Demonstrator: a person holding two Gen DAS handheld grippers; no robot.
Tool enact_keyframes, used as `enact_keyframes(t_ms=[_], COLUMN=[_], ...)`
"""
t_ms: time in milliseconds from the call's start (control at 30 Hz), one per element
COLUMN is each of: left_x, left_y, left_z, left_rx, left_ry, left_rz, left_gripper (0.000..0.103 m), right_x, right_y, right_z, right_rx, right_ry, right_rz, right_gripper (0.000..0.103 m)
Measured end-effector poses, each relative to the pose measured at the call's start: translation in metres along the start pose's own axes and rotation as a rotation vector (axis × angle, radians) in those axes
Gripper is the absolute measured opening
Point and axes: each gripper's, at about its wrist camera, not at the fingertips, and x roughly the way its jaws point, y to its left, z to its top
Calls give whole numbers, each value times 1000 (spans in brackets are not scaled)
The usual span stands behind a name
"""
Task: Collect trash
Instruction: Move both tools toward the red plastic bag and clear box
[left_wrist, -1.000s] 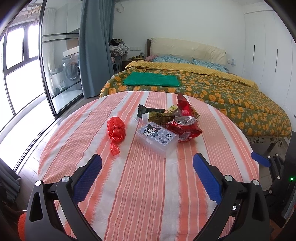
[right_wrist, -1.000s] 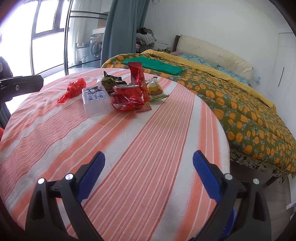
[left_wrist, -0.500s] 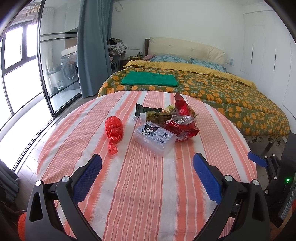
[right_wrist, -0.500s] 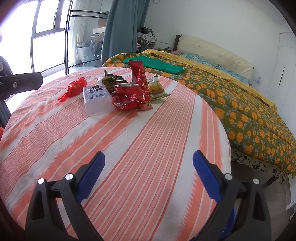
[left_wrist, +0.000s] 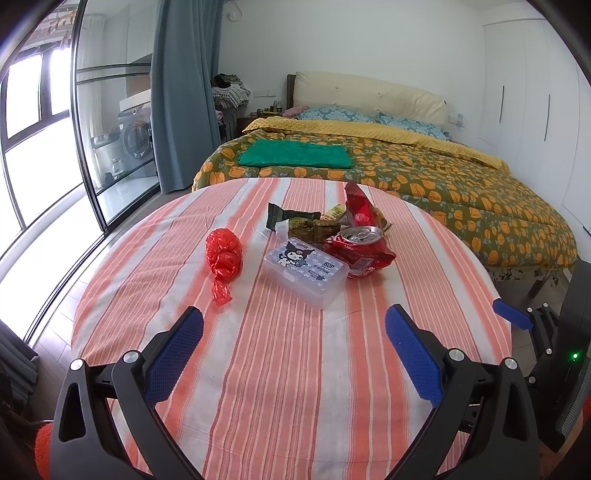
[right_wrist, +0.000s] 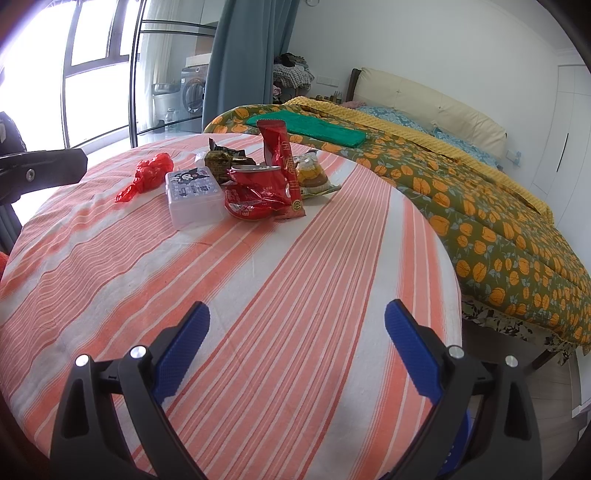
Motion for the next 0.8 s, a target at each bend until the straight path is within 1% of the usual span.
enact_keyframes(t_ms=[333, 567, 633, 733, 800], left_x=[0, 6, 9, 19, 30], left_y=[-1, -1, 1, 15, 28], left_z=[-2, -8, -8, -8, -9], left_rx=[0, 10, 8, -24, -41], left_ry=[6, 21, 35, 78, 115], left_rz=[-1, -2, -7, -31, -31], left_gripper=[97, 97, 97, 97, 97], right_x=[0, 1, 1, 5, 5], right_y=[0, 3, 4, 9, 13], right_z=[0, -3, -3, -4, -3], right_rx=[0, -6, -7, -14, -23], right_ry=[0, 1, 2, 15, 17], right_rz=[1, 6, 7, 19, 30], right_gripper=[93, 93, 93, 93, 93])
